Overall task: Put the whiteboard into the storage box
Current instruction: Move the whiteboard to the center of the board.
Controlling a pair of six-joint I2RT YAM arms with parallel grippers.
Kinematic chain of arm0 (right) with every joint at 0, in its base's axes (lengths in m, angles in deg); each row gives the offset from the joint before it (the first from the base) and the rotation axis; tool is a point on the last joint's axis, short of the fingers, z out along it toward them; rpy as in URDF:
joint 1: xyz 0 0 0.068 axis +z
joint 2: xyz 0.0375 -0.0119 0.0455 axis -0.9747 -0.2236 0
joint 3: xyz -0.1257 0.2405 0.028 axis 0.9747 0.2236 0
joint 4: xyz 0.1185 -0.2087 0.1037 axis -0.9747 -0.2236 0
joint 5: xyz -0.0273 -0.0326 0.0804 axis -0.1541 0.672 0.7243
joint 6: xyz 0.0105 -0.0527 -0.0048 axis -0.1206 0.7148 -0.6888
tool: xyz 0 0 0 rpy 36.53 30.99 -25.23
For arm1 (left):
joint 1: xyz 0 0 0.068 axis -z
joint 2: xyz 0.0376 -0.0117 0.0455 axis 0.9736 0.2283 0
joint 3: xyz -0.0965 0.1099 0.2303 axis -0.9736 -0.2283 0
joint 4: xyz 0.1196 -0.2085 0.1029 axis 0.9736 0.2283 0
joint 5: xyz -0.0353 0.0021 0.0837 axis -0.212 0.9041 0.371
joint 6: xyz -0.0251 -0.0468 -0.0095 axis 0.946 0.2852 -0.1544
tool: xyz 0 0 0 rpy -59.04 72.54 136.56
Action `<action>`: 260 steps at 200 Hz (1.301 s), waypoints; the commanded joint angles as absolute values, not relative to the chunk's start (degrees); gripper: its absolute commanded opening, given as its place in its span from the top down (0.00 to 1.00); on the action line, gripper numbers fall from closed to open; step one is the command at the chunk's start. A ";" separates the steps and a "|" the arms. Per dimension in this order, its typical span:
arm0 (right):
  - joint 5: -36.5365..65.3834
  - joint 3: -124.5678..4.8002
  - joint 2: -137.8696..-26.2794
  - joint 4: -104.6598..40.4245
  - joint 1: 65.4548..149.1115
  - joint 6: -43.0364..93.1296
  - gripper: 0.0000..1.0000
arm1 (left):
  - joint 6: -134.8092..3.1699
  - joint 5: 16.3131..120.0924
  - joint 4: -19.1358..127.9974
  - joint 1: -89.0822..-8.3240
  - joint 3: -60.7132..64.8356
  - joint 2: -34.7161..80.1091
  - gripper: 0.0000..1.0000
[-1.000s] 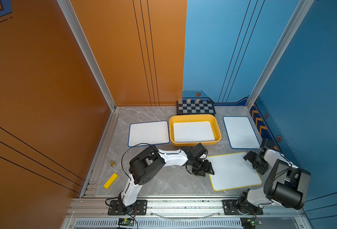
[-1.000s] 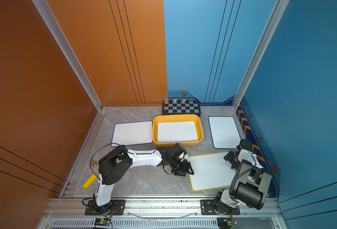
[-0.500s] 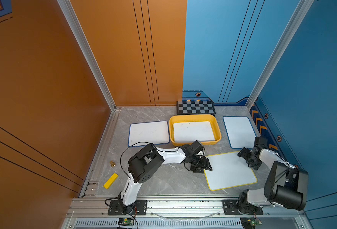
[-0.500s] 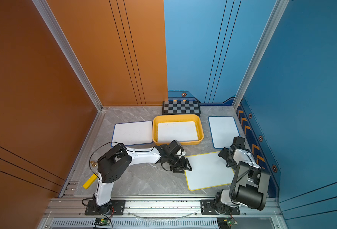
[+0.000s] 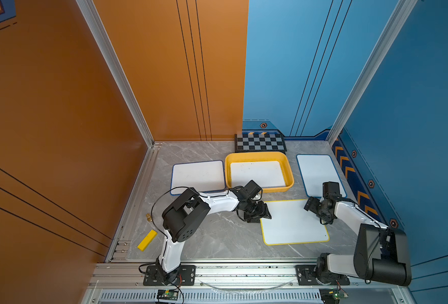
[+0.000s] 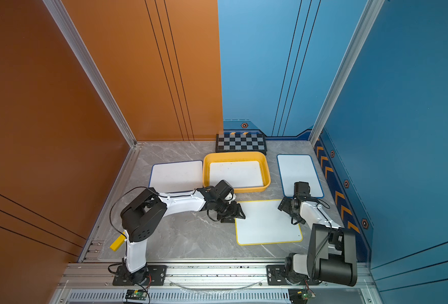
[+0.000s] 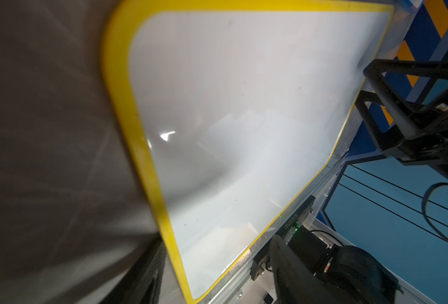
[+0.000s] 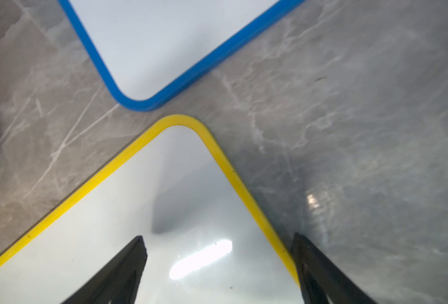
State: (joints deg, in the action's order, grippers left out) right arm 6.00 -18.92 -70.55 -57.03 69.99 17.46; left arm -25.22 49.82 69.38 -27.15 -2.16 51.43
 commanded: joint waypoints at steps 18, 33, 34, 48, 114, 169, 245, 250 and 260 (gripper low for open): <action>18.93 -16.54 -68.75 -63.08 80.13 10.64 0.12 | -28.37 54.38 68.27 -27.34 -8.12 50.06 0.35; 18.95 -16.06 -67.76 -62.31 83.66 8.81 0.12 | -29.35 54.92 69.25 -28.22 -9.78 48.44 0.35; 18.95 -16.03 -67.70 -62.28 83.93 8.70 0.11 | -29.48 54.98 69.78 -28.30 -9.87 48.35 0.35; 18.69 -15.38 -66.99 -60.83 87.80 6.29 0.12 | -30.29 55.08 70.98 -29.77 -11.19 46.85 0.35; 15.76 -15.94 -69.74 -52.18 108.23 -3.67 0.11 | -35.89 57.51 78.64 -36.09 -15.79 39.33 0.35; 11.70 -17.15 -69.47 -51.90 114.46 -5.25 0.11 | -40.38 61.03 86.52 -38.65 -15.50 35.32 0.34; 3.60 -9.52 -50.69 -58.82 110.59 -2.26 0.09 | -43.75 75.70 99.40 -37.96 -17.72 19.75 0.32; 3.57 -9.21 -49.47 -59.50 109.91 -2.06 0.09 | -43.64 76.02 99.88 -37.87 -18.08 18.86 0.31; 3.48 -8.91 -47.49 -60.99 108.43 -1.52 0.08 | -43.08 76.30 100.23 -37.92 -18.91 17.35 0.31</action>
